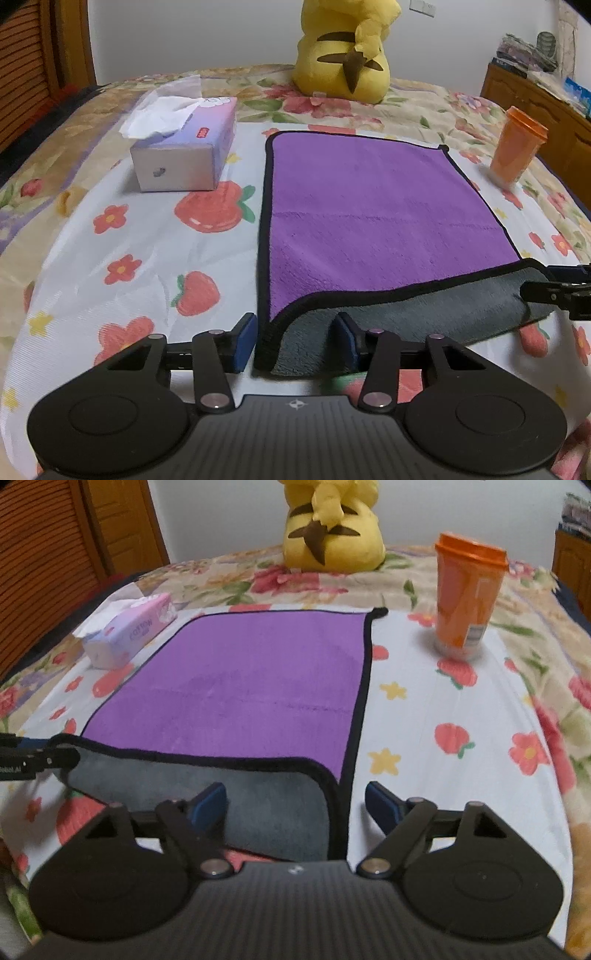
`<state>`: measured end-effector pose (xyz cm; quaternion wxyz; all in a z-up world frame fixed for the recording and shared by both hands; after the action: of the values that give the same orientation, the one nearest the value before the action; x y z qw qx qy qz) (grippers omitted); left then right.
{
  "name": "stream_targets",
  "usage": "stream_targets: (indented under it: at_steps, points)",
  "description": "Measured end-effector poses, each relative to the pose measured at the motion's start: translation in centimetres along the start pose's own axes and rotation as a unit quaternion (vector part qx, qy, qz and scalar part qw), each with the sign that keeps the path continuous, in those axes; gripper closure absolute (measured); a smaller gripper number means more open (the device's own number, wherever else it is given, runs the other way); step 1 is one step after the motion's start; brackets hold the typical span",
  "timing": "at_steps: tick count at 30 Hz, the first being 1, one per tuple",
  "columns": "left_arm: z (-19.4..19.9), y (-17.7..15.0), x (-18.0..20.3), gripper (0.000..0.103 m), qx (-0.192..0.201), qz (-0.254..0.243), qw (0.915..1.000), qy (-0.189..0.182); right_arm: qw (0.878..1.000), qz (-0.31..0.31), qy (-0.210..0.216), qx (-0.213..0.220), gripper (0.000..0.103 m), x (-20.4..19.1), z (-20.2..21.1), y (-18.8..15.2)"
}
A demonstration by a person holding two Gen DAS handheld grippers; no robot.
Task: Fold towel
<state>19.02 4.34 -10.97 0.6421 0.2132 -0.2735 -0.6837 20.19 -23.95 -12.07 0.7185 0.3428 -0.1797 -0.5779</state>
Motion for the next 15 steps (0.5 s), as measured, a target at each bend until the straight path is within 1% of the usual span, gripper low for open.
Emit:
stream_targets:
  at_steps: [4, 9, 11, 12, 13, 14, 15]
  points:
    - [-0.14, -0.11, 0.15, 0.054, -0.004, -0.002, 1.0000, -0.001, 1.000, -0.006, 0.014, -0.006, 0.029, 0.09, -0.02, -0.06]
    - [-0.20, -0.19, 0.22, 0.057, -0.007, -0.001, 1.0000, -0.003, 1.000, -0.002, 0.025, -0.014, 0.045, -0.08, -0.07, 0.01]
    - [-0.21, -0.20, 0.20, 0.059, -0.007, -0.002, 1.0000, -0.003, 1.000, 0.001, 0.027, -0.014, 0.055, -0.07, -0.01, 0.15]
    - [-0.24, -0.20, 0.26, 0.060, -0.008, -0.003, 1.0000, -0.004, 1.000, 0.001, 0.026, -0.013, 0.058, -0.04, 0.01, 0.18]
    - [-0.26, -0.21, 0.29, 0.061, -0.008, -0.004, 0.9999, -0.004, 1.000, 0.001, 0.024, -0.013, 0.065, 0.03, 0.01, 0.21]
    - [-0.26, -0.24, 0.30, 0.062, -0.008, -0.006, 0.9999, -0.005, 1.000, 0.003, 0.022, -0.014, 0.074, 0.10, -0.03, 0.25]
    - [-0.28, -0.26, 0.35, 0.064, -0.008, -0.008, 0.9999, -0.005, 1.000, 0.004, 0.016, -0.015, 0.078, 0.18, -0.05, 0.26]
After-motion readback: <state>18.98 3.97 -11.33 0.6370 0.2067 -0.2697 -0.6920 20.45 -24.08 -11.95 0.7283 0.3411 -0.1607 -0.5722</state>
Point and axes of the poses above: each gripper's, at about its wrist camera, not at the fingertips, and z roughly against the way its jaws point, x to its right, y to its top, the point moved 2 cm from there along -z, roughly the way its jaws point, and after that the axes turned 1 degree about z, right-handed, at the moved point
